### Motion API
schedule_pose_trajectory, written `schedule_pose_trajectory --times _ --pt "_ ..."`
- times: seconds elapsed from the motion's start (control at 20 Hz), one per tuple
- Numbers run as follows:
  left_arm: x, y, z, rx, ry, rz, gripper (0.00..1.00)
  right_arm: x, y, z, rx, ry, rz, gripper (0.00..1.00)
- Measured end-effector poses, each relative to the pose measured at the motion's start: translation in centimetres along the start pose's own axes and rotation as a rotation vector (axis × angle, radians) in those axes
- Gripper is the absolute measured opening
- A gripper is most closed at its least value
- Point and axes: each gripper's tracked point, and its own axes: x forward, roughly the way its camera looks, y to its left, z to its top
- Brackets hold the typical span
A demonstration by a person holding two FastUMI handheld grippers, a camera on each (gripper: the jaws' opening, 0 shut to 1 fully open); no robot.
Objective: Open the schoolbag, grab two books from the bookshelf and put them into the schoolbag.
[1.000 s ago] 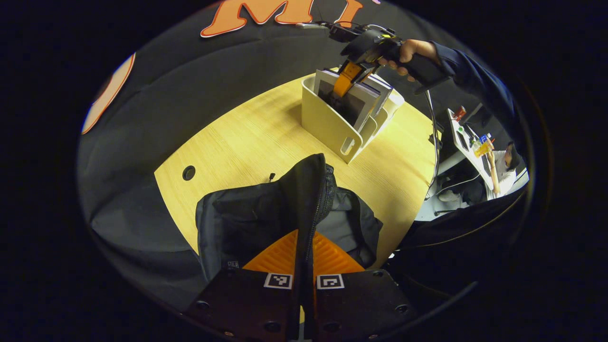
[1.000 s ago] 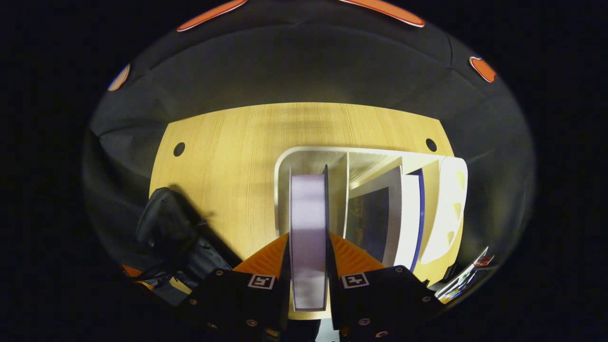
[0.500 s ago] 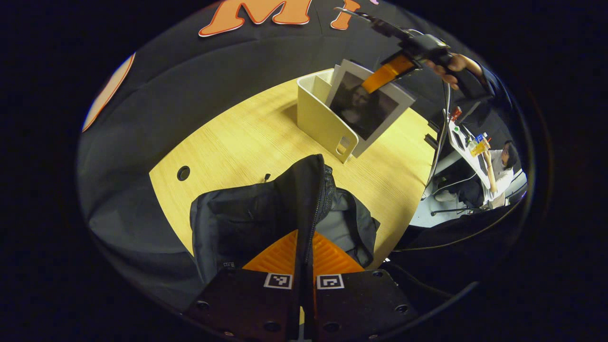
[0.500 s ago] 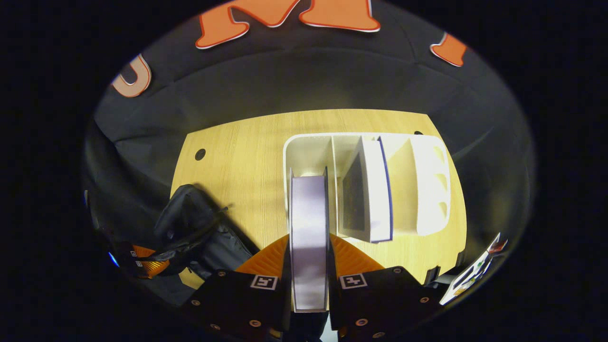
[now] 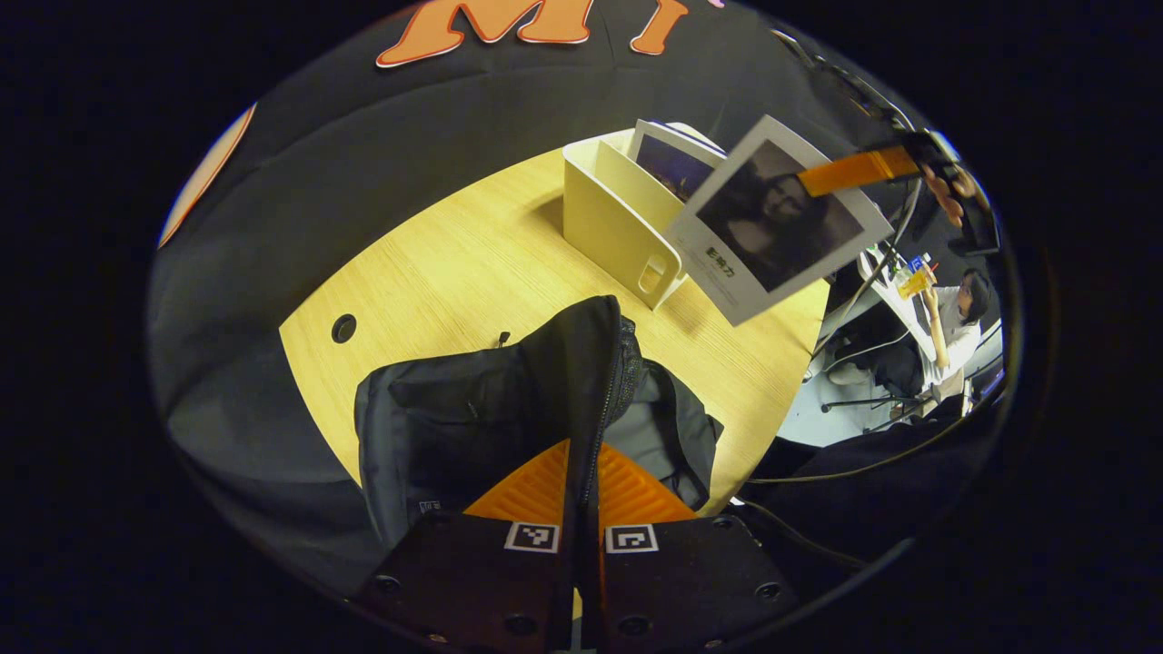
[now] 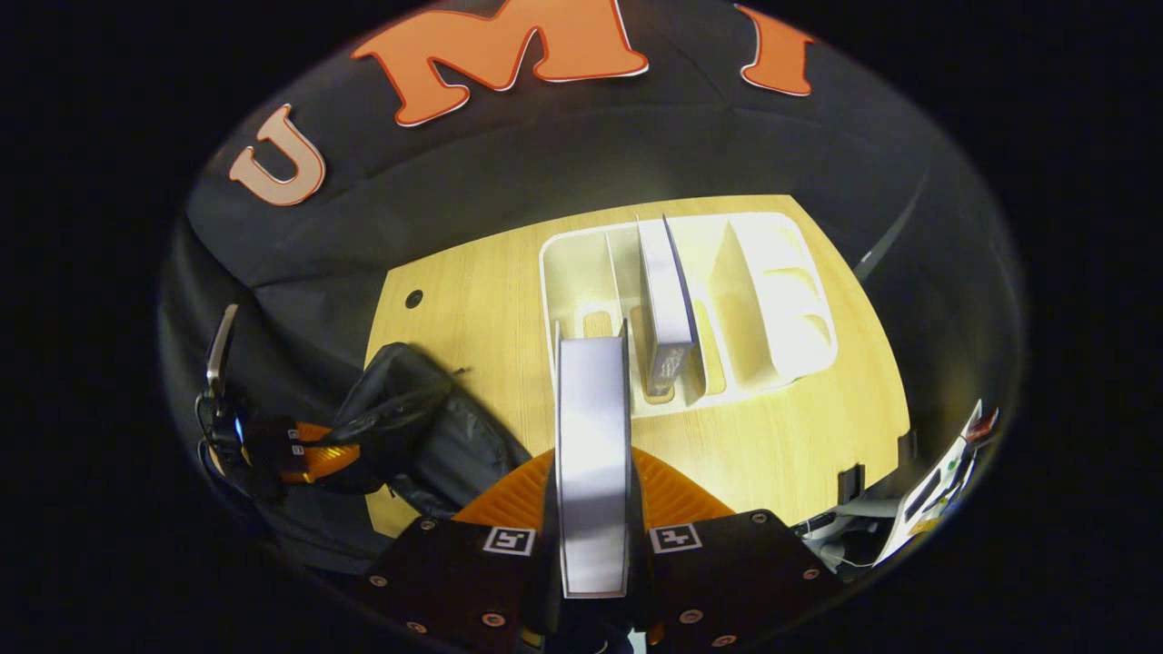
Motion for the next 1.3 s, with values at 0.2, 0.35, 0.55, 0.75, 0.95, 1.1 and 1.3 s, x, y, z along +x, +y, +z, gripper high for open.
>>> schedule_pose_trajectory --times 0.2,0.35,0.55,0.75,0.95,1.1,1.3 --pt "-0.2 0.2 0.0 0.007 0.002 0.013 0.05 -1.4 -0.4 -3.7 0.076 -0.020 0.043 0.31" --pt "-0.7 0.1 0.5 0.021 0.007 0.019 0.05 -2.2 0.4 -5.2 0.140 -0.040 0.123 0.30" --pt "-0.8 0.3 1.2 0.031 0.016 0.031 0.05 -2.2 1.4 -6.8 0.191 -0.065 0.211 0.30" --pt "-1.0 0.4 1.3 0.030 0.024 0.045 0.05 -0.5 3.2 -8.3 0.211 -0.081 0.262 0.30" --pt "-1.5 0.0 2.6 0.018 0.001 0.058 0.05 0.7 6.1 -9.1 0.210 -0.089 0.354 0.30" --pt "-1.9 0.2 3.2 -0.004 -0.011 0.065 0.05 2.3 8.0 -8.9 0.228 -0.100 0.407 0.30" --pt "-2.1 0.1 3.2 -0.032 -0.024 0.065 0.05 5.5 10.7 -9.0 0.303 -0.099 0.485 0.30"
